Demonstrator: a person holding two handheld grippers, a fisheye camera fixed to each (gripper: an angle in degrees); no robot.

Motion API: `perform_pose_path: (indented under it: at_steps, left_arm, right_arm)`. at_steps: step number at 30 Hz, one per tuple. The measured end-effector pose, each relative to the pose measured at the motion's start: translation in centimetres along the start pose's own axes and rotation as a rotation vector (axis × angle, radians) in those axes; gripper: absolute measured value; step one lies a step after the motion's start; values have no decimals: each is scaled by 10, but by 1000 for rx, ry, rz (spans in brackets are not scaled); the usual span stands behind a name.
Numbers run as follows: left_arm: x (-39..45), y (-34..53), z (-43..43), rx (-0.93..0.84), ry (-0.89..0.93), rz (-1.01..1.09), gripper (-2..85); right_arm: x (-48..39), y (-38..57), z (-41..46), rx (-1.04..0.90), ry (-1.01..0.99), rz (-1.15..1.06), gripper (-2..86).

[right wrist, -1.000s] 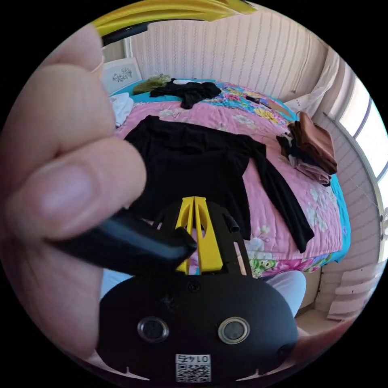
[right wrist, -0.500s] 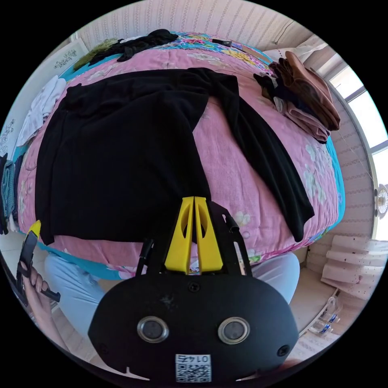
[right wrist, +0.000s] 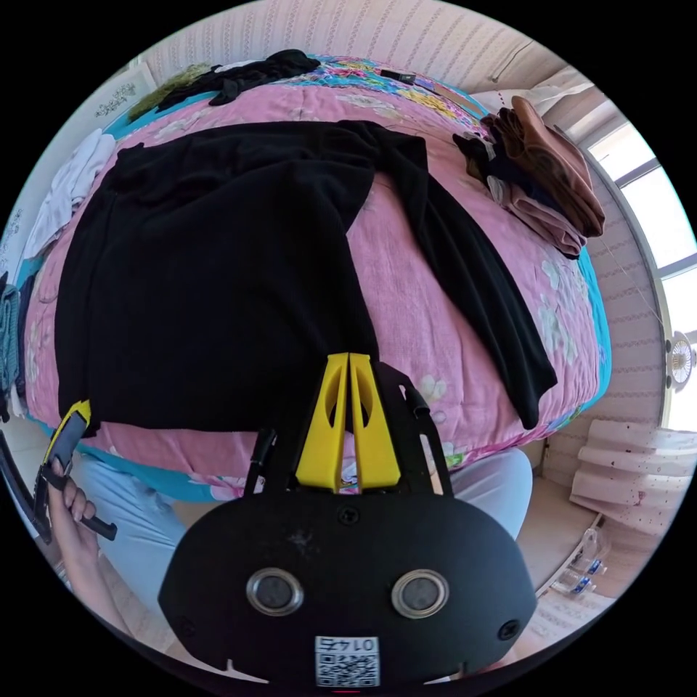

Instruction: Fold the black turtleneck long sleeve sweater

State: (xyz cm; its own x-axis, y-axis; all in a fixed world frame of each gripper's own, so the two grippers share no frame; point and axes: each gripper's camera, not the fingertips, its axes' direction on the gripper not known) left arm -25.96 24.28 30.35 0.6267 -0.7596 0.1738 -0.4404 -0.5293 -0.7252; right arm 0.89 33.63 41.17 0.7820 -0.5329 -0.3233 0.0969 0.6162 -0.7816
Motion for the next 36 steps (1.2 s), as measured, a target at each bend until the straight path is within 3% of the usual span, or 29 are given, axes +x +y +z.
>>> perform_pose_path:
  at_steps: [6,10,15,20,27,32,36]
  left_arm:
    - [-13,-2,-38,97,-60,33,-7]
    - [-45,-3,-66,166,-267,-47,-10]
    - [-72,1,-83,185,-118,-117,-9]
    - [-50,13,-73,127,-241,-18,-6]
    - [-120,40,-105,234,-277,-307,-5]
    - [-144,57,-136,308,-286,-372,-9]
    - [-151,71,-143,329,-166,-377,-9]
  right_arm:
    - [-1,-11,7,-27,-20,20,-10]
    - [-7,-15,11,-34,3,18,-10]
    - [-18,-16,14,-32,57,-6,-9]
    - [-31,-13,17,-12,125,-32,-10]
    - [-39,0,21,58,154,-81,-10]
    - [-39,4,22,65,150,-94,-10]
    - [-43,9,25,84,186,-116,-10]
